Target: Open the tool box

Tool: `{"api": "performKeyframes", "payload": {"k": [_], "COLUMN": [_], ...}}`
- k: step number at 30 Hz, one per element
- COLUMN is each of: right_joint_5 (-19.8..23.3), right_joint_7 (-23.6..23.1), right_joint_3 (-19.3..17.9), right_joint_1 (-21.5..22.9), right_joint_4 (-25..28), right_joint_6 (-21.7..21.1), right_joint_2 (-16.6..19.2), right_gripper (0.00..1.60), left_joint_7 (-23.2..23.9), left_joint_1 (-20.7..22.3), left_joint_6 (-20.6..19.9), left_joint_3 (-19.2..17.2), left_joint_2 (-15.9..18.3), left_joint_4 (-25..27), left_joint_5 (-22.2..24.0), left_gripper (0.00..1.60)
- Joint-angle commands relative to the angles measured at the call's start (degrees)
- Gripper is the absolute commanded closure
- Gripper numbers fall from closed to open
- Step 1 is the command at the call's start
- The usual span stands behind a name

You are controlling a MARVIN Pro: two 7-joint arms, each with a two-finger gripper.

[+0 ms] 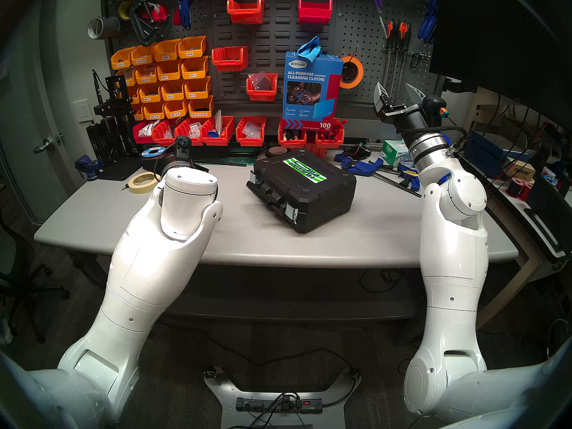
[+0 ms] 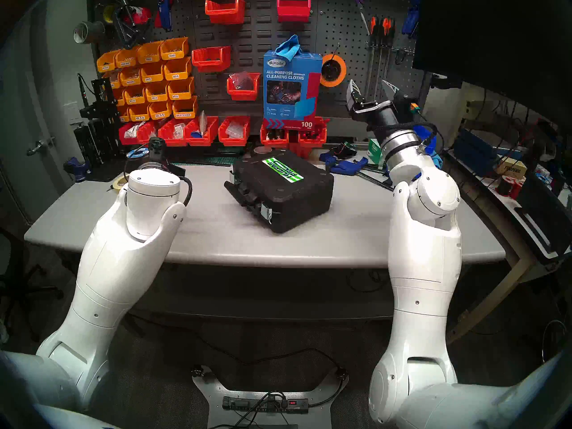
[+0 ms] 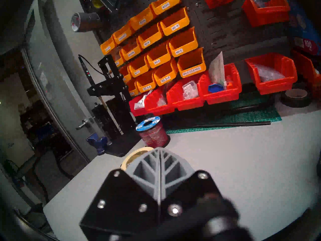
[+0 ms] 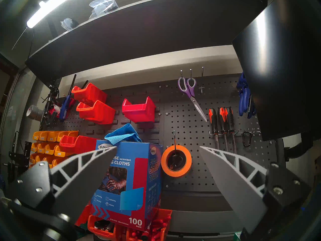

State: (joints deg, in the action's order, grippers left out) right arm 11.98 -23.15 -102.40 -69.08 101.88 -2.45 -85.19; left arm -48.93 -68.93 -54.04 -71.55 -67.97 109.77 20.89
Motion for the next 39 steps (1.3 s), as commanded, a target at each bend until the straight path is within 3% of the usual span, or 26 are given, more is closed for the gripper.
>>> {"api": "performKeyframes", "payload": {"k": [1,12,18,21,22,25,39], "right_joint_5": [0.09,0.21,0.28,0.31,0.32,0.35,0.51], "right_joint_7": [-0.03,0.12,0.21,0.26,0.27,0.33,0.55], "right_joint_3": [-0.12,0.02,0.10,0.14,0.15,0.19,0.38], "right_joint_1": [0.20,0.26,0.28,0.28,0.28,0.29,0.30], "right_joint_4": [0.93,0.69,0.61,0.57,0.57,0.52,0.32], "right_joint_6": [-0.13,0.08,0.12,0.13,0.14,0.15,0.17], "right_joint_2": [0.15,0.30,0.38,0.43,0.44,0.48,0.67], "right_gripper": [0.00,0.00,0.00,0.00,0.00,0.00,0.00], "left_joint_7": [5.25,12.76,15.40,16.69,16.88,17.95,22.53], "left_joint_1": [0.30,-1.17,-0.14,0.16,0.52,0.77,4.08], "left_joint_6": [6.78,17.76,22.45,26.99,25.73,29.92,44.18], "left_joint_3": [0.84,3.09,3.05,4.46,3.92,5.44,9.22], "left_joint_2": [6.50,13.60,16.41,19.90,18.38,21.42,28.11], "left_joint_4": [-0.97,-5.63,-9.53,-10.80,-11.36,-12.18,-16.06], "left_joint_5": [-2.10,-12.62,-17.08,-19.25,-20.41,-22.40,-30.98], "left_gripper": [1.60,1.60,1.60,1.60,1.60,1.60,1.60]}}
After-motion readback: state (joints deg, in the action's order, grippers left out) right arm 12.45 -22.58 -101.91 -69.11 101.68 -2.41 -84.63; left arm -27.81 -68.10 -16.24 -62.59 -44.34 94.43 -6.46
